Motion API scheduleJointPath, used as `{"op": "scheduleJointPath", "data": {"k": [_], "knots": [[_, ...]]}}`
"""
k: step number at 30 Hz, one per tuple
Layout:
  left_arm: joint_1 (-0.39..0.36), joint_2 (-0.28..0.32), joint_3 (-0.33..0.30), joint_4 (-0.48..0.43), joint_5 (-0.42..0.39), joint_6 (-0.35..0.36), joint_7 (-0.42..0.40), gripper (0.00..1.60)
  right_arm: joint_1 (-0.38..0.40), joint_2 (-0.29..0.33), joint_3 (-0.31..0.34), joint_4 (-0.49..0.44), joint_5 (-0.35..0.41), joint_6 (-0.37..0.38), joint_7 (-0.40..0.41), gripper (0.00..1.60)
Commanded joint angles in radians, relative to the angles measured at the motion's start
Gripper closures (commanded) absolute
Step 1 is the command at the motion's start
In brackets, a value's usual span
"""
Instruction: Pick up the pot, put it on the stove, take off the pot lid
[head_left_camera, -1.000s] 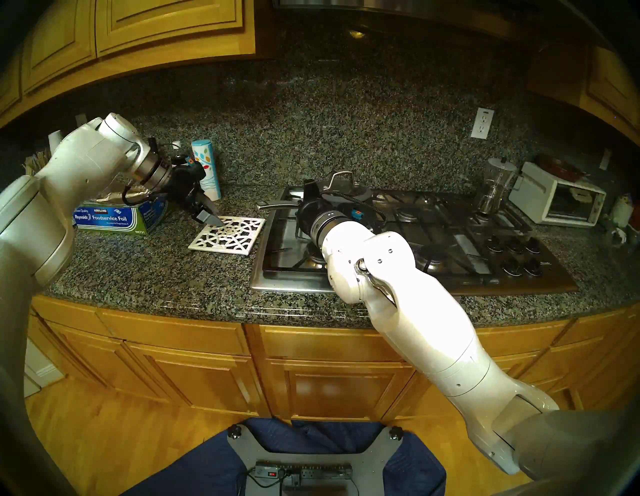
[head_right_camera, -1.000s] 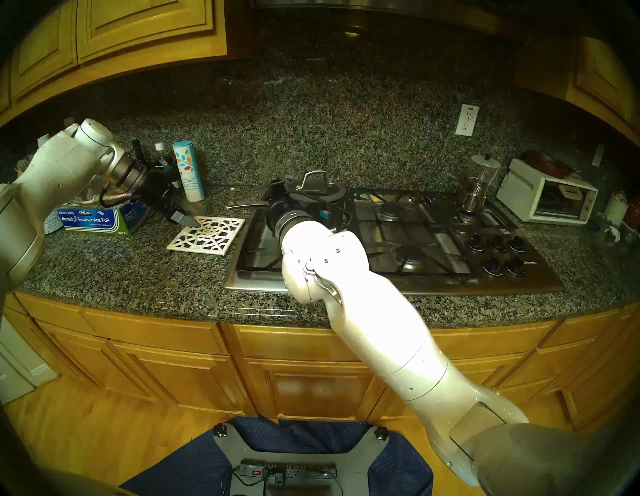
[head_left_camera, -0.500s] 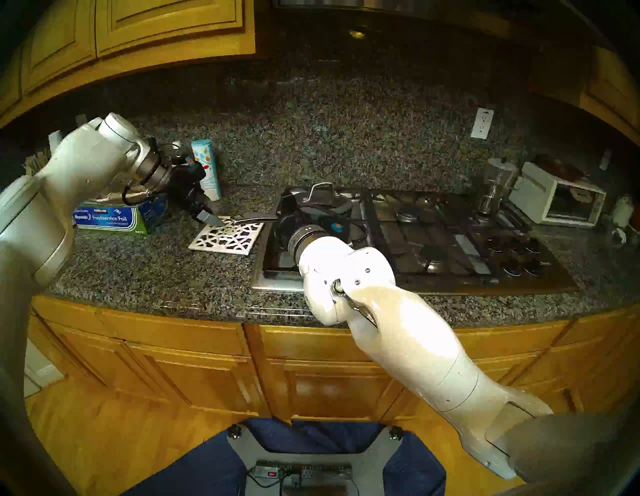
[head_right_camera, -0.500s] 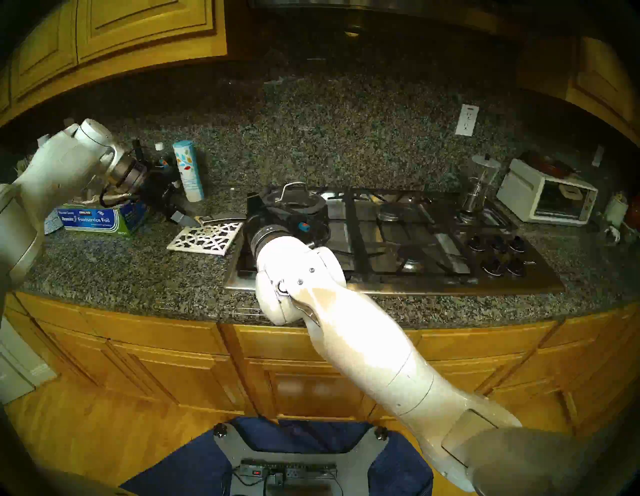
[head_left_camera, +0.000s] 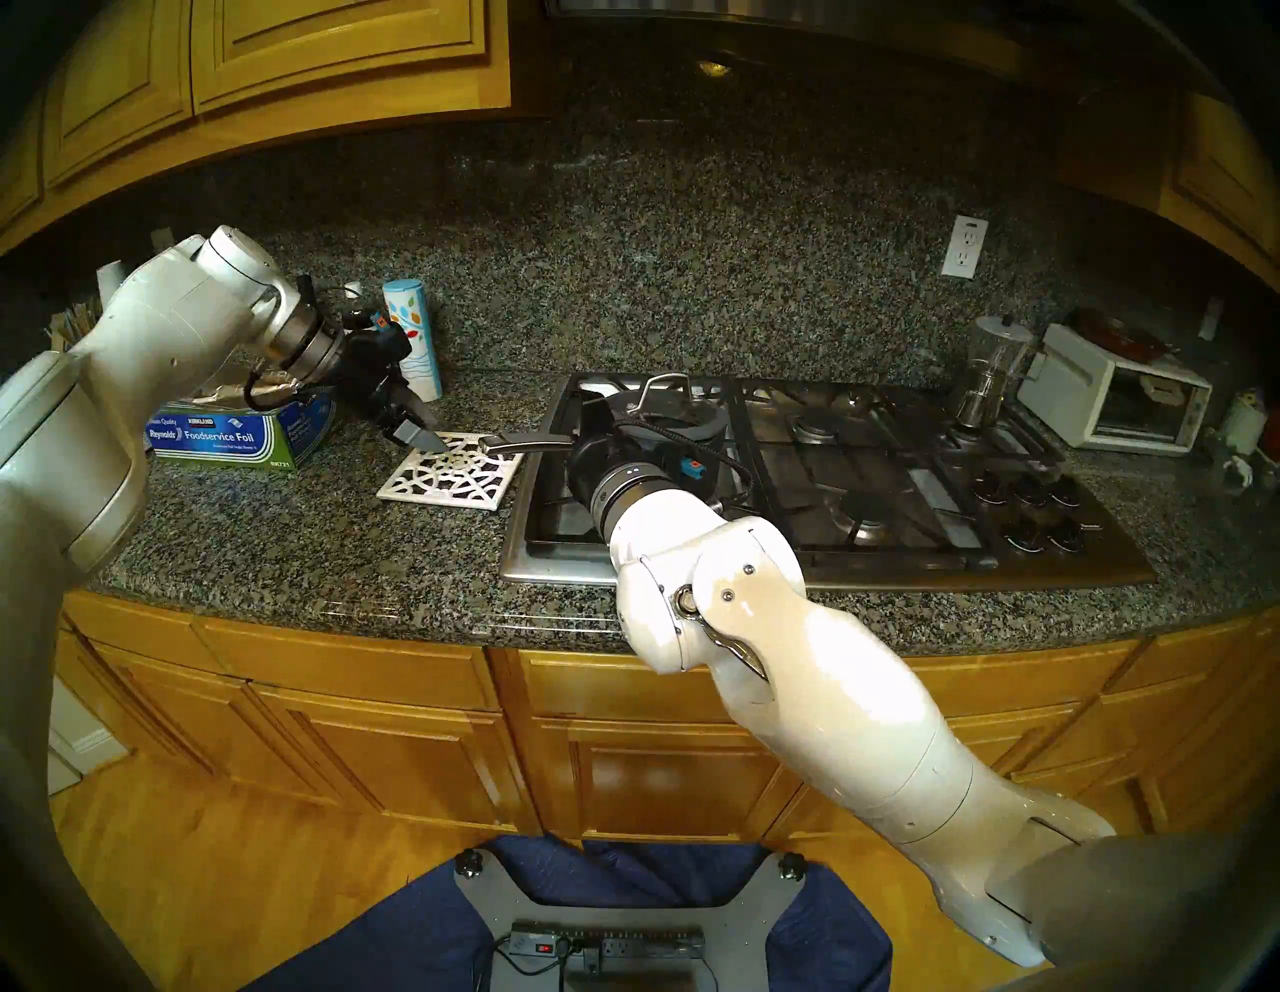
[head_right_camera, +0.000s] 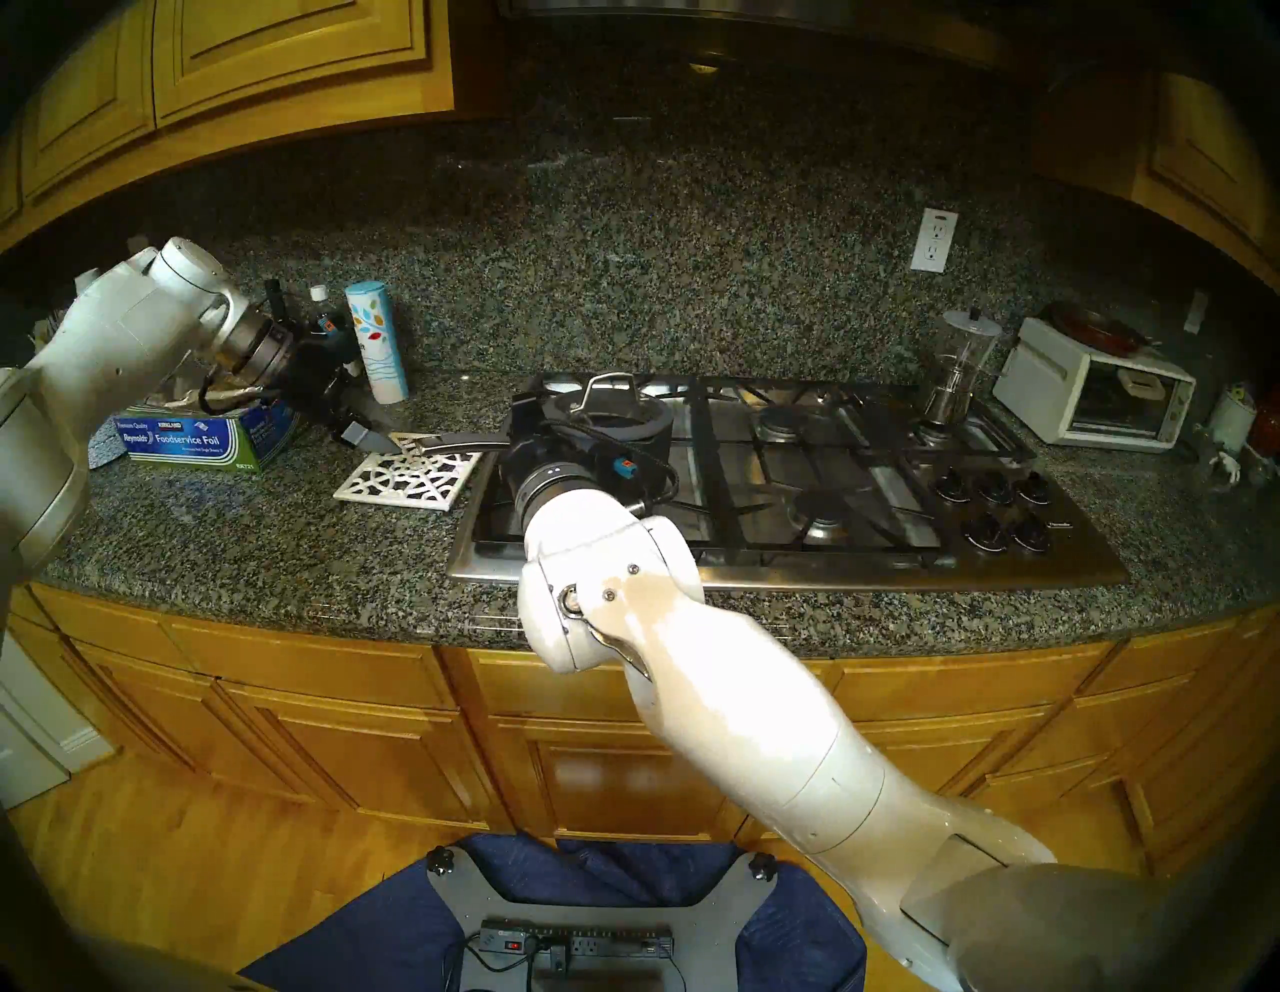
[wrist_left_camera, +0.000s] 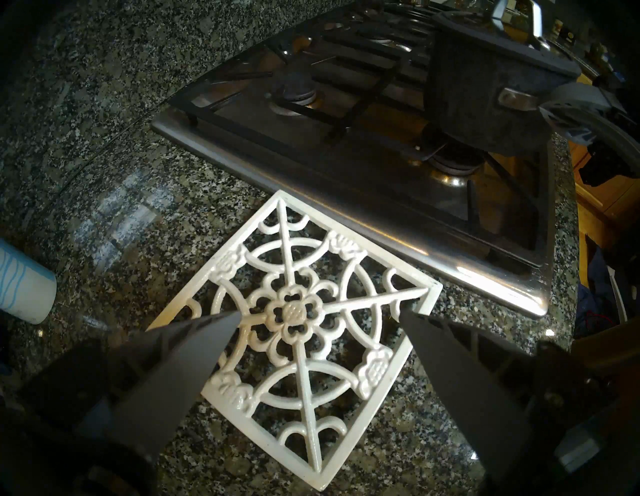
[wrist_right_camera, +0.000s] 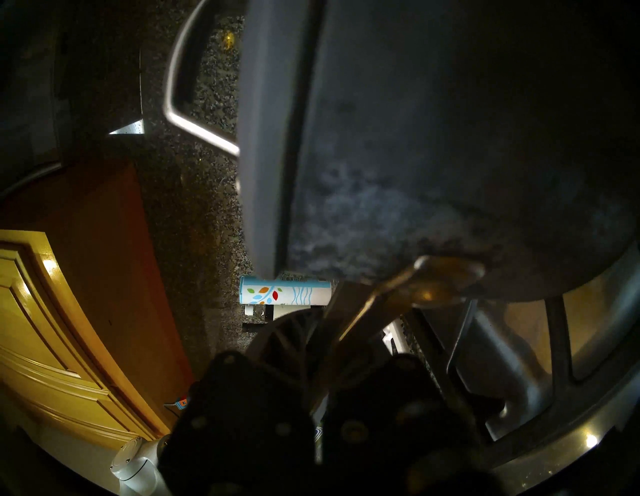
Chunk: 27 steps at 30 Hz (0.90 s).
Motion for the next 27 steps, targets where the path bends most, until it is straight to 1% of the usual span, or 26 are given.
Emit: {"op": "scheduleJointPath", "data": {"k": [1, 6, 14, 17, 27], "knots": [[-0.045, -0.002, -0.015, 0.002, -0.005, -0.002, -0.001, 0.0, 0.042, 0.005, 0.026, -0.055, -0.038, -0.004, 0.078, 1.6], [-0.045, -0.002, -0.015, 0.001, -0.005, -0.002, -0.001, 0.0, 0.04, 0.009, 0.03, -0.025, -0.021, -0.006, 0.116, 1.6], [-0.045, -0.002, -0.016, 0.001, -0.005, -0.002, -0.001, 0.0, 0.055, -0.008, 0.028, 0.02, -0.007, 0.0, 0.149, 1.6], [-0.045, -0.001, -0.016, 0.0, -0.004, -0.002, -0.001, 0.0, 0.064, -0.018, 0.028, 0.034, -0.002, 0.004, 0.157, 1.6], [-0.044, -0.001, -0.016, -0.001, -0.004, -0.001, 0.0, 0.0, 0.081, -0.072, -0.008, 0.074, 0.002, 0.021, 0.17, 1.6]]}}
